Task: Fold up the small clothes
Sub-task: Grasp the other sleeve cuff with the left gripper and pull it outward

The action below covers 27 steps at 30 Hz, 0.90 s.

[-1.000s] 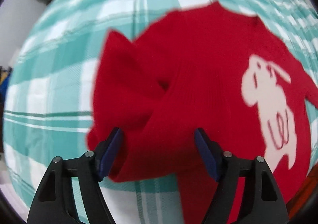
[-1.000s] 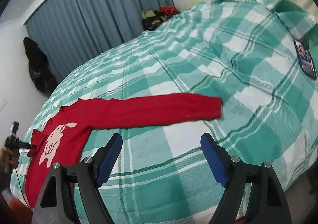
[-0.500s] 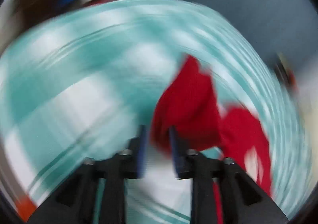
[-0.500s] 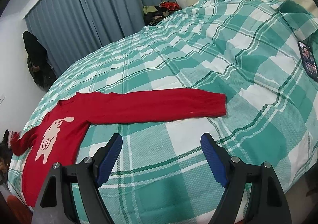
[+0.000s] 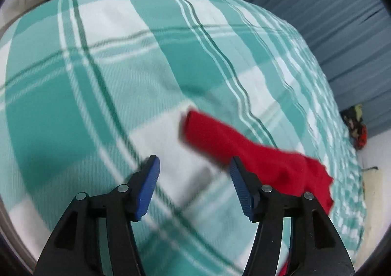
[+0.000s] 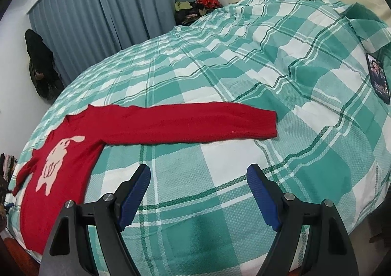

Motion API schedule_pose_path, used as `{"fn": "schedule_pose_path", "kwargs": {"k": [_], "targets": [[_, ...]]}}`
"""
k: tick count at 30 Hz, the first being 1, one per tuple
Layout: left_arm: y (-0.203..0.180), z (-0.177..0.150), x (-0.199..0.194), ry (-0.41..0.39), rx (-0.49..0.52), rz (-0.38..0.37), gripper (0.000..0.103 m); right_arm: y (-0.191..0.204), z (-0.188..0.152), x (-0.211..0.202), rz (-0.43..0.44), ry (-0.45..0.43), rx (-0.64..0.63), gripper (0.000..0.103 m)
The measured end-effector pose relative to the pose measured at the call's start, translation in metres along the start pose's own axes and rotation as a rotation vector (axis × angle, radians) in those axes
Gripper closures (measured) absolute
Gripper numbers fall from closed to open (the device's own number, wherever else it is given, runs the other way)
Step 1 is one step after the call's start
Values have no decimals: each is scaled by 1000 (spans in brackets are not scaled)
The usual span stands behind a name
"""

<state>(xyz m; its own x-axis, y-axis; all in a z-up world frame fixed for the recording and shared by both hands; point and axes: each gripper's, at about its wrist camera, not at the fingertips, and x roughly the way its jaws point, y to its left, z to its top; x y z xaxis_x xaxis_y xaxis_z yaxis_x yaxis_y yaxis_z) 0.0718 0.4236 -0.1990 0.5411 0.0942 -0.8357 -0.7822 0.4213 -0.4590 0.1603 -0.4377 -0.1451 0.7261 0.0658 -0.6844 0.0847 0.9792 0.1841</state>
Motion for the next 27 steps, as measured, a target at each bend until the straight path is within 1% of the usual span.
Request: {"fn": "schedule_pose_path", "kwargs": {"k": [2, 3, 4, 5, 6, 7, 8, 9, 10, 11, 12, 14, 18, 20, 21, 23, 24, 25, 26, 27], "targets": [[1, 14, 9, -10, -22, -9, 41, 3, -1, 2, -10, 10, -14, 22], [3, 25, 15, 0, -37, -29, 41, 4, -2, 2, -16, 14, -21, 22], [1, 31, 21, 23, -36, -48, 41, 6, -2, 4, -22, 19, -27, 22], [0, 37, 27, 64, -17, -73, 42, 7, -2, 6, -29, 26, -35, 22], [-7, 43, 36, 129, 44, -96, 58, 8, -2, 8, -37, 34, -41, 22], [-13, 45, 41, 167, 101, -93, 82, 9, -3, 9, -42, 39, -45, 22], [-20, 46, 45, 195, 165, -78, 87, 11, -3, 11, -47, 46, -50, 22], [-28, 46, 47, 220, 244, -53, 89, 12, -3, 13, -51, 50, -53, 22], [-33, 46, 46, 229, 288, -40, 91, 13, -3, 14, -55, 54, -58, 22], [-37, 47, 43, 224, 329, -28, 92, 15, -3, 16, -60, 59, -65, 22], [-40, 49, 37, 202, 363, -8, 94, 16, -3, 17, -63, 62, -70, 22], [-46, 58, 21, 123, 385, 30, 95, 19, -4, 21, -70, 74, -86, 23], [-64, 89, -9, -46, 338, 52, 96, 24, -6, 26, -77, 98, -116, 23], [-78, 101, -10, -84, 339, 65, 96, 26, -8, 27, -82, 106, -128, 23], [-79, 104, -8, -91, 347, 78, 96, 27, -8, 27, -85, 107, -129, 23], [-92, 112, 14, -92, 377, 155, 96, 27, -8, 27, -91, 107, -124, 23], [-91, 115, 24, -74, 367, 177, 92, 27, -8, 28, -96, 109, -119, 23], [-86, 121, 44, -21, 321, 203, 82, 27, -8, 28, -101, 112, -114, 23], [-77, 123, 50, 2, 292, 221, 80, 27, -8, 29, -106, 115, -110, 23], [-68, 126, 54, 8, 256, 251, 77, 28, -8, 29, -110, 118, -110, 23]]}}
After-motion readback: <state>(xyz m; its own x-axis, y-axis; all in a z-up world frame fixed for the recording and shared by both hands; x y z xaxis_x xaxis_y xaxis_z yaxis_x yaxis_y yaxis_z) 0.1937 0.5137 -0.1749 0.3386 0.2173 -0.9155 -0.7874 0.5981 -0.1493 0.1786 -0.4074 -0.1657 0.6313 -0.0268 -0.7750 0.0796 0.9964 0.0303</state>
